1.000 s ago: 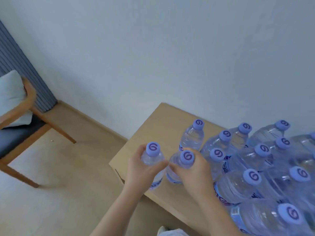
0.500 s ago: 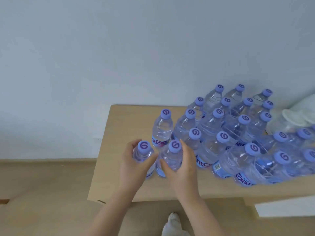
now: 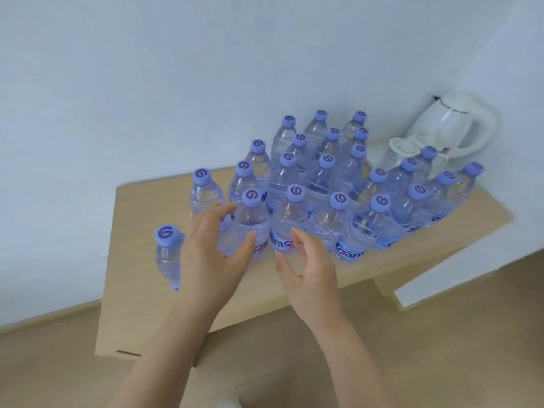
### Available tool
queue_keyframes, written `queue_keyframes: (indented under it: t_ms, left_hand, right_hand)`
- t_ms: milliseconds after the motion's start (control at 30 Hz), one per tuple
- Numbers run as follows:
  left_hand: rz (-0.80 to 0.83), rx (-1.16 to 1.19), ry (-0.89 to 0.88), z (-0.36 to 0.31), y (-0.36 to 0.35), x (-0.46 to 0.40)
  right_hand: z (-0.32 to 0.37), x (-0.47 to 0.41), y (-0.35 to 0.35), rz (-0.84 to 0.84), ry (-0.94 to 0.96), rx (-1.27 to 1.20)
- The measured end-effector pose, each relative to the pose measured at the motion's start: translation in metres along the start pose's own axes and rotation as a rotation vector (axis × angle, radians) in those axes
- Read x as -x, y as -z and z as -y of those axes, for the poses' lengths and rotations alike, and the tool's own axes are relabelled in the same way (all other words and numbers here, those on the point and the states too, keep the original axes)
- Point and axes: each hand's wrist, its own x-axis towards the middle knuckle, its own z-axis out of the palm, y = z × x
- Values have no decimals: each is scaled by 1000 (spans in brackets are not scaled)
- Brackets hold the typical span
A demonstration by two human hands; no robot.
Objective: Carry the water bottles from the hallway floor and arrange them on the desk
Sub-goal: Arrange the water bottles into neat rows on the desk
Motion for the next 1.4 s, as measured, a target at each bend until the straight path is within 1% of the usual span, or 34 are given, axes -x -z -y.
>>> queue_keyframes:
  t_ms: [100,200,333,467,567,700,867,933,1033,1267,1400]
  left_hand:
    - [129,20,-28,-31,-42,12]
    - [313,49,-56,-67,-101,30]
    - [552,-5,-214,-122,-194,66]
    - [731,-14,-353,-173,-280,107]
    - [817,-5,-395,-208,-335,130]
    - [908,5,-456,-244,-396,157]
    - [1016,23,-519,-285,-467,171]
    - [1047,43,-560,-303,-496,174]
    - [1113,67,-624,-329,-544,172]
    - [1333,58,-696,-390,-671,147]
    - [1373,-8,-783,-411,-732,139]
  right_hand:
    - [-26,4,49,-38,-77,15]
    - [-58,13,115,-96,-113,76]
    - [-111,35,215,-264,-224,144]
    - [-158,66,302,-343,-336,227]
    - [-189,92,360,-393,-443,278]
    - [-222,118,419,-475,-599,300]
    - [-259,124,482,-509,-712,364]
    - [-276,120,506,-542,-752,370]
    - [-302,106,541,-541,-805,371]
    - [-363,54,618,-536,-942,395]
    - [-395,27,650,-575,-973,378]
